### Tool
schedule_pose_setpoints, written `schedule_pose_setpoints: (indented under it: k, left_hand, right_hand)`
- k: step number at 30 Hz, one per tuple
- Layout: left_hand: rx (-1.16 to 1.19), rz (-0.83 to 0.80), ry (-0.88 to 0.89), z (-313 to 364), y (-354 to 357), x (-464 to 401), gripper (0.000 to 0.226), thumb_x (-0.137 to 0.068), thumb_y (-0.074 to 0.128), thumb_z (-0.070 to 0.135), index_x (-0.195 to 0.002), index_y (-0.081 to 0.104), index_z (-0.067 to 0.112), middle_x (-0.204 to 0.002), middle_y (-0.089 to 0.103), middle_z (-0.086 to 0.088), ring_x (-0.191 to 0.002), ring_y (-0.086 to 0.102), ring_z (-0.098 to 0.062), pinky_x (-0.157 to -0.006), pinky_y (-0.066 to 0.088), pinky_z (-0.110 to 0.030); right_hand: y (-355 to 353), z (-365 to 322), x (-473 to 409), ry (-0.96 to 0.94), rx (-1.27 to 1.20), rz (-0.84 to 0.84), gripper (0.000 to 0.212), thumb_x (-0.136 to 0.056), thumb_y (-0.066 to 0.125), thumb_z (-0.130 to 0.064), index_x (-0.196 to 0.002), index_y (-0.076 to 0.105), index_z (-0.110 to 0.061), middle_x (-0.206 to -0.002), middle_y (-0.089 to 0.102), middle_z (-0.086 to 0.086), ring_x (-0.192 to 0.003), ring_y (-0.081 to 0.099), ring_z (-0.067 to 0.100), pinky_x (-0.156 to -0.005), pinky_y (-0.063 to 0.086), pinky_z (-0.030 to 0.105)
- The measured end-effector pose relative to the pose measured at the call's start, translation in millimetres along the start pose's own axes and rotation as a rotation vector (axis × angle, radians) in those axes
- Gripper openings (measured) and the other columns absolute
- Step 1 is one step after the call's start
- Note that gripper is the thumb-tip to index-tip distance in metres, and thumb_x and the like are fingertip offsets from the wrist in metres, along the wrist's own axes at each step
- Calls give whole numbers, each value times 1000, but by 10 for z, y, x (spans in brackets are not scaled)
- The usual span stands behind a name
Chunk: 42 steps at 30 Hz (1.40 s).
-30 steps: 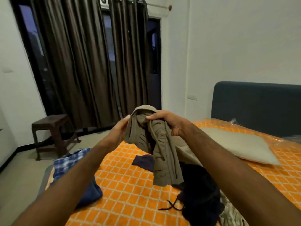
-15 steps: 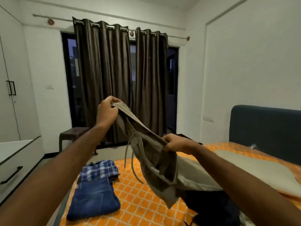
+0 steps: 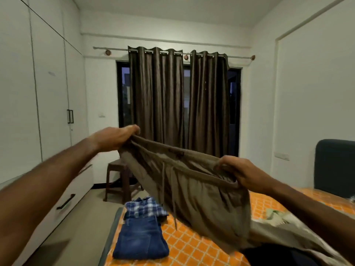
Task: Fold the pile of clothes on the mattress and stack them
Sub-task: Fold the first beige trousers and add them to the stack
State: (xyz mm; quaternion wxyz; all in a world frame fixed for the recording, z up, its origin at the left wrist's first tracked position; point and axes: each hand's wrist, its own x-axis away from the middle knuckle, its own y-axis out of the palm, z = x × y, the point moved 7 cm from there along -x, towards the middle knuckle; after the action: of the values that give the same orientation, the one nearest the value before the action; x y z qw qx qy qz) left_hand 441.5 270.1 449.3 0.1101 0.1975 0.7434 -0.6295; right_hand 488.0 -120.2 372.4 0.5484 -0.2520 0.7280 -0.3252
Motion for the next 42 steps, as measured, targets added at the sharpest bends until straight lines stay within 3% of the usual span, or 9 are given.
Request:
schedule_pose_setpoints:
  k: [3, 8, 11, 16, 23, 27, 32, 36, 42]
  left_hand:
    - [-111, -130, 31, -143, 194, 183, 34, -95, 27, 63, -126, 30, 50, -111, 59, 9, -92, 61, -6, -83, 53, -30]
    - [-56, -83, 4, -271, 26, 215, 23, -101, 44, 40, -112, 25, 48, -101, 57, 10, -82, 58, -3, -69, 45, -20]
    - [116, 68, -41, -379, -255, 215, 37, -98, 59, 22, -108, 30, 42, -97, 63, 7, -81, 64, -9, -67, 53, -25]
    - [650, 434, -146, -577, -601, 415, 21, -86, 76, 16, -101, 61, 18, -86, 72, -1, -81, 70, -12, -69, 58, -24]
    - [1346, 853, -150, -530, -1040, 326, 16, -101, 54, 13, -112, 63, 5, -97, 72, -4, -86, 71, -14, -79, 60, -25]
    - [1334, 828, -368, -667, -1035, 66, 9, -99, 59, 12, -95, 67, 9, -92, 69, -9, -91, 66, -25, -86, 54, -36]
    - [1317, 706, -654, -735, -865, -191, 12, -87, 64, 0, -77, 68, 4, -85, 67, -18, -93, 67, -33, -84, 53, -40]
    - [1196, 743, -615, -436, -996, -339, 9, -87, 67, 11, -94, 71, 8, -103, 71, -13, -106, 66, -31, -98, 53, -44]
    - [1076, 724, -365, 399, -1248, -585, 36, -90, 73, 33, -115, 49, 22, -102, 55, 9, -92, 55, -5, -85, 47, -27]
  right_hand:
    - [5, -19, -140, 28, 20, -226, 37, -100, 45, -2, -97, 70, -30, -103, 59, -6, -98, 62, 16, -83, 52, 32]
    - [-2, 130, -403, 205, -8, -458, 26, -90, 66, -53, -105, 69, -32, -118, 56, -8, -109, 57, 9, -96, 52, 35]
    - [-93, 216, -580, 218, -42, -450, 22, -87, 75, -44, -101, 72, -27, -118, 59, -5, -110, 61, 14, -94, 56, 40]
    - [-610, 313, -638, 274, -490, -180, 15, -98, 61, -11, -110, 69, -6, -110, 67, 8, -102, 66, 26, -83, 55, 29]
    - [-1151, 123, -879, 214, -909, 354, 13, -94, 54, -15, -88, 66, -16, -85, 68, 1, -76, 67, 14, -68, 57, 25]
    - [-1154, 361, -1139, 482, -847, 393, 25, -90, 69, -16, -114, 68, -11, -109, 73, 10, -89, 73, 21, -73, 59, 30]
    - [-912, 683, -1379, 863, -784, 553, 24, -87, 68, -9, -108, 70, 2, -100, 72, 18, -85, 69, 29, -82, 59, 41]
    - [-847, 551, -1612, 837, -757, 615, 11, -88, 68, -6, -97, 71, 0, -104, 73, 20, -91, 71, 29, -87, 60, 43]
    - [-719, -77, -2001, 609, -762, 531, 25, -87, 78, -19, -105, 64, -9, -103, 67, 10, -90, 66, 18, -65, 53, 27]
